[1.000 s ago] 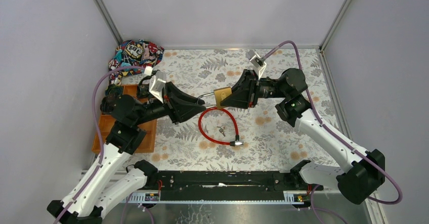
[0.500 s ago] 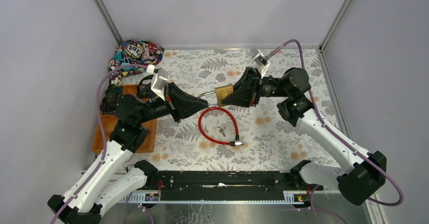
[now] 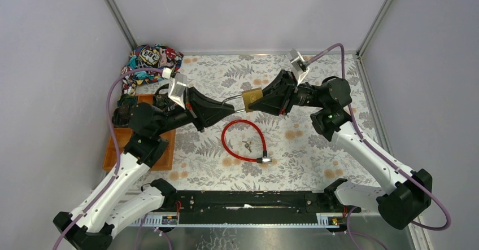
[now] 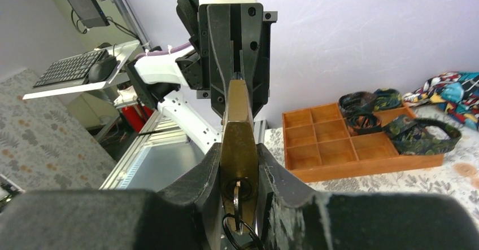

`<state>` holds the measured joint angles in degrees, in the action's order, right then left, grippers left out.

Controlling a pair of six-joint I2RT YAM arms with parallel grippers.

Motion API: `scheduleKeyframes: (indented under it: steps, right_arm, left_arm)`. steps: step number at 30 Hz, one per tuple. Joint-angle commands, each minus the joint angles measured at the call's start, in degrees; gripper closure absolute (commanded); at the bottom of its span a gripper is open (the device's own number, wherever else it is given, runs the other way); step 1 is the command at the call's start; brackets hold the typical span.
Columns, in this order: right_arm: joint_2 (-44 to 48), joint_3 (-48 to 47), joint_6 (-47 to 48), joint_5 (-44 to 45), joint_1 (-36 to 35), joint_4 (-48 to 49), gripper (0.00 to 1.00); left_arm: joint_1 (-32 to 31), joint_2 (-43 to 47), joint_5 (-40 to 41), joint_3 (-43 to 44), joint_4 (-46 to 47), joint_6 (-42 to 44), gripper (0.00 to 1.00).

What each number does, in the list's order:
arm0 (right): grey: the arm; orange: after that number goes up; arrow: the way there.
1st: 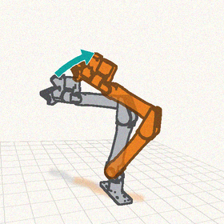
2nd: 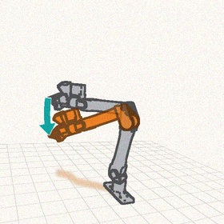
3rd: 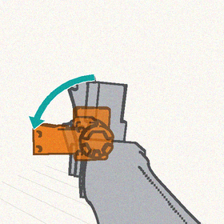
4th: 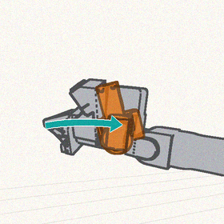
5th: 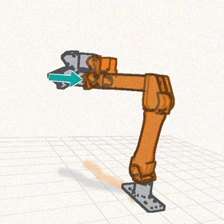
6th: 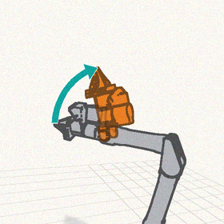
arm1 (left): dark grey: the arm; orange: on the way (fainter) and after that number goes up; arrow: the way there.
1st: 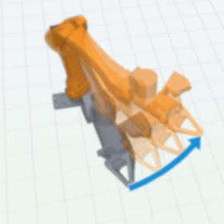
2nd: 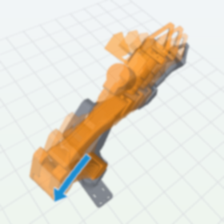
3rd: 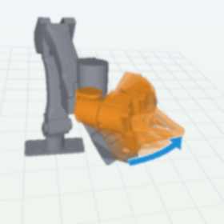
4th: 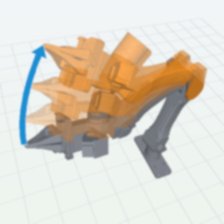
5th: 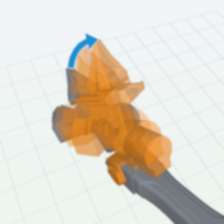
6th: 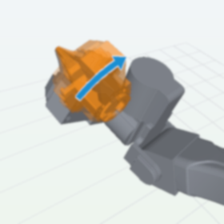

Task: Lock with the key
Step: Lock the lock.

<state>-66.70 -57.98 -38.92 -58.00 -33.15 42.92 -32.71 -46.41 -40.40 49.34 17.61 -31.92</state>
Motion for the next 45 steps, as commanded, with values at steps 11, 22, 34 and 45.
scheduleKeyframes:
  steps: [11, 22, 34, 45]
  right_arm:
    - [-6.3, 1.9, 3.0, 6.7, -5.2, 2.2, 1.0]
    - [-10.3, 0.4, 1.5, 2.2, -5.2, 6.3, 1.0]
    - [-12.2, 0.6, 6.0, 4.7, -7.6, 0.4, 1.0]
    - [-13.5, -3.9, 3.4, 5.8, -8.1, 2.5, 1.0]
  left_arm:
    - [-5.9, -6.5, 0.2, 6.5, 8.4, 1.8, 1.0]
    - [-11.0, -8.1, -6.8, 9.3, 5.2, 3.8, 1.0]
    - [-11.6, -13.0, 3.6, 14.8, -2.4, 10.4, 1.0]
    - [-18.4, -17.1, 1.3, 11.9, -11.3, 15.6, 1.0]
